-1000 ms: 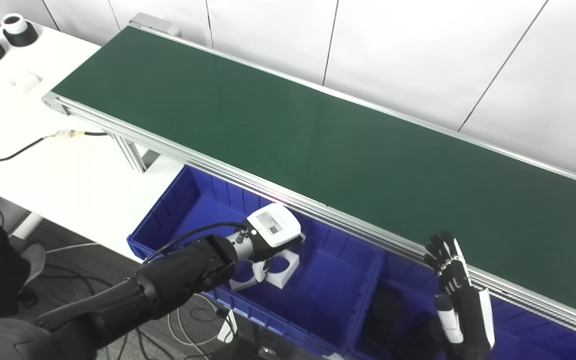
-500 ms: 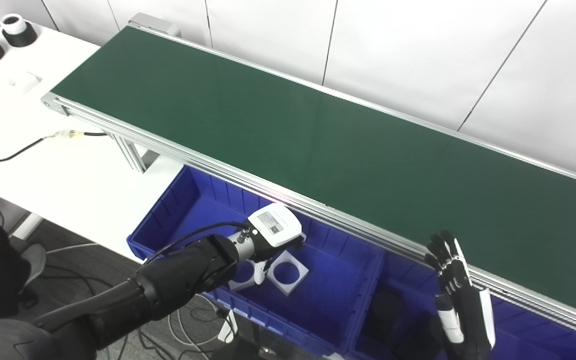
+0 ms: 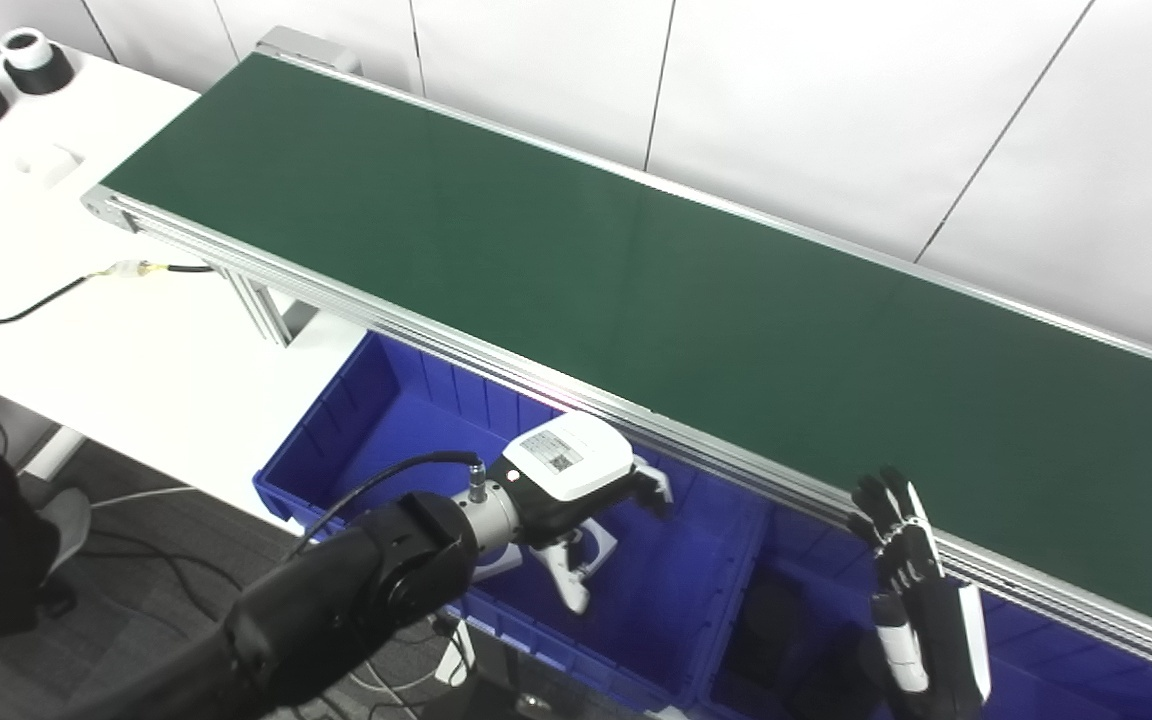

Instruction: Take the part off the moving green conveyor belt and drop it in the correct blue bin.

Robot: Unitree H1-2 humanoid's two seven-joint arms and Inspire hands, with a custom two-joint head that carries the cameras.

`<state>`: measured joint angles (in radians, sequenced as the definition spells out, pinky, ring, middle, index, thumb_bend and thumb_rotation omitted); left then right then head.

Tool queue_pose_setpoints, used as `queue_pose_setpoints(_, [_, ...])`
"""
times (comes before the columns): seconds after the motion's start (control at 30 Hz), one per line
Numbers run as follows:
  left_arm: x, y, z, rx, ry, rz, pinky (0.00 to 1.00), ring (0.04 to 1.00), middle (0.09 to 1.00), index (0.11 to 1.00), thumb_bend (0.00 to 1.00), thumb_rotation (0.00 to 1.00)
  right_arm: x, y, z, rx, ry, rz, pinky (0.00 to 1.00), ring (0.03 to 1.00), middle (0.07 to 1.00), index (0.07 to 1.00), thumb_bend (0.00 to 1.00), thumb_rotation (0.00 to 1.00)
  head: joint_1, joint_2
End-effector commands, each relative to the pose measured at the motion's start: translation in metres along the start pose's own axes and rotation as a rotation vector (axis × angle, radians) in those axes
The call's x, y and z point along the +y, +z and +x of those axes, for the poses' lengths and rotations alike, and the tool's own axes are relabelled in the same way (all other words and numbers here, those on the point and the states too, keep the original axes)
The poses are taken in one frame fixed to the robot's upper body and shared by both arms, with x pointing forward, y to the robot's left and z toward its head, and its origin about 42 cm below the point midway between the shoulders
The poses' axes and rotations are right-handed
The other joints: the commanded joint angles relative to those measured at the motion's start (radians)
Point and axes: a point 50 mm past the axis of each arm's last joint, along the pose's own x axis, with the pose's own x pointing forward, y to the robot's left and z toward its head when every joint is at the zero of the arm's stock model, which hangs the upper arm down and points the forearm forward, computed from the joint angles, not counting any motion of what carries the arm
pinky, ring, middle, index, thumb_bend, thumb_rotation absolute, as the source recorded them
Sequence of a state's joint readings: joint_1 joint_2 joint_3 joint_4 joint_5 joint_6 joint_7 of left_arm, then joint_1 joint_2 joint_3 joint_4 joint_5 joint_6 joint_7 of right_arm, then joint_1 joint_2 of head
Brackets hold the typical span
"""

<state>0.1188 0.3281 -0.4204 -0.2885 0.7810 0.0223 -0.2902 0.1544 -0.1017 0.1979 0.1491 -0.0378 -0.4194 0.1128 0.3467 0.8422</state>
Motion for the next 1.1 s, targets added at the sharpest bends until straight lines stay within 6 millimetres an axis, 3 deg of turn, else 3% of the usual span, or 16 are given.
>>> queue_pose_setpoints(0.0, [0.021, 0.016, -0.004, -0.053, 0.062, -0.13, 0.48, 0.611, 0.679, 0.671, 1.0, 0.15, -0.002, 0.012, 0.004, -0.082, -0.004, -0.01, 0.86, 0.911, 0.909, 0.957, 0.81, 0.88, -0.008, 0.005])
queue_pose_setpoints(0.1, [0.034, 0.028, -0.008, -0.095, 0.04, -0.33, 0.53, 0.655, 0.709, 0.696, 1.0, 0.2, -0.003, 0.011, 0.004, -0.079, -0.007, -0.011, 0.86, 0.911, 0.907, 0.954, 0.8, 0.88, -0.014, 0.008])
queue_pose_setpoints(0.13, [0.039, 0.031, -0.008, -0.12, 0.023, -0.393, 0.59, 0.702, 0.739, 0.725, 0.97, 0.2, -0.003, 0.011, 0.004, -0.078, -0.007, -0.012, 0.86, 0.911, 0.908, 0.953, 0.81, 0.9, -0.014, 0.008])
queue_pose_setpoints(0.23, [0.052, 0.038, -0.004, -0.218, -0.029, -0.581, 0.63, 0.72, 0.752, 0.747, 0.95, 0.2, -0.002, 0.008, 0.006, -0.069, -0.012, -0.019, 0.86, 0.906, 0.908, 0.951, 0.81, 0.92, -0.069, 0.007])
queue_pose_setpoints(0.3, [0.054, 0.037, -0.001, -0.252, -0.034, -0.638, 0.63, 0.721, 0.753, 0.748, 0.96, 0.25, 0.0, 0.007, 0.007, -0.065, -0.014, -0.02, 0.86, 0.907, 0.909, 0.954, 0.82, 0.94, -0.124, 0.009])
queue_pose_setpoints(0.33, [0.053, 0.034, 0.002, -0.266, -0.018, -0.665, 0.63, 0.721, 0.754, 0.748, 0.96, 0.26, 0.001, 0.005, 0.007, -0.061, -0.017, -0.024, 0.86, 0.907, 0.909, 0.954, 0.82, 0.94, -0.206, 0.009])
queue_pose_setpoints(0.37, [0.052, 0.033, 0.004, -0.275, -0.006, -0.683, 0.63, 0.722, 0.758, 0.746, 0.94, 0.33, 0.003, 0.005, 0.007, -0.058, -0.019, -0.027, 0.87, 0.907, 0.911, 0.955, 0.84, 0.96, -0.206, 0.009])
queue_pose_setpoints(0.4, [0.05, 0.03, 0.006, -0.281, 0.01, -0.694, 0.64, 0.725, 0.762, 0.747, 0.93, 0.37, 0.004, 0.004, 0.007, -0.053, -0.023, -0.034, 0.87, 0.904, 0.91, 0.954, 0.85, 0.98, -0.269, 0.003])
queue_pose_setpoints(0.53, [0.037, 0.018, 0.017, -0.307, 0.124, -0.703, 0.65, 0.744, 0.779, 0.748, 0.92, 0.47, 0.017, -0.003, 0.007, -0.026, -0.059, -0.04, 0.86, 0.898, 0.909, 0.943, 0.85, 0.99, -0.503, -0.05])
queue_pose_setpoints(0.57, [0.034, 0.016, 0.019, -0.312, 0.142, -0.705, 0.66, 0.758, 0.788, 0.749, 0.91, 0.48, 0.02, -0.005, 0.007, -0.021, -0.067, -0.04, 0.87, 0.902, 0.911, 0.942, 0.85, 0.99, -0.503, -0.05])
queue_pose_setpoints(0.6, [0.029, 0.012, 0.022, -0.319, 0.168, -0.706, 0.67, 0.765, 0.793, 0.75, 0.91, 0.49, 0.023, -0.007, 0.007, -0.012, -0.084, -0.037, 0.87, 0.904, 0.913, 0.941, 0.85, 0.99, -0.57, -0.077])
queue_pose_setpoints(0.63, [0.025, 0.01, 0.024, -0.325, 0.184, -0.706, 0.7, 0.785, 0.805, 0.757, 0.89, 0.51, 0.025, -0.008, 0.008, -0.007, -0.096, -0.035, 0.89, 0.911, 0.912, 0.939, 0.85, 0.98, -0.57, -0.077])
queue_pose_setpoints(0.67, [0.018, 0.005, 0.029, -0.331, 0.209, -0.702, 0.71, 0.792, 0.809, 0.759, 0.89, 0.51, 0.027, -0.011, 0.008, 0.001, -0.117, -0.037, 0.9, 0.913, 0.912, 0.939, 0.85, 0.98, -0.622, -0.107])
queue_pose_setpoints(0.8, [-0.011, -0.012, 0.047, -0.335, 0.26, -0.698, 0.76, 0.824, 0.837, 0.784, 0.87, 0.6, 0.032, -0.018, 0.009, 0.025, -0.191, -0.048, 0.96, 0.931, 0.914, 0.941, 0.86, 0.99, -0.697, -0.153])
queue_pose_setpoints(1.07, [-0.045, -0.027, 0.067, -0.258, 0.246, -0.765, 0.76, 0.862, 0.894, 0.828, 0.85, 0.6, 0.038, -0.026, 0.011, 0.052, -0.26, -0.051, 0.98, 0.959, 0.938, 0.931, 0.88, 1.0, -0.765, -0.195])
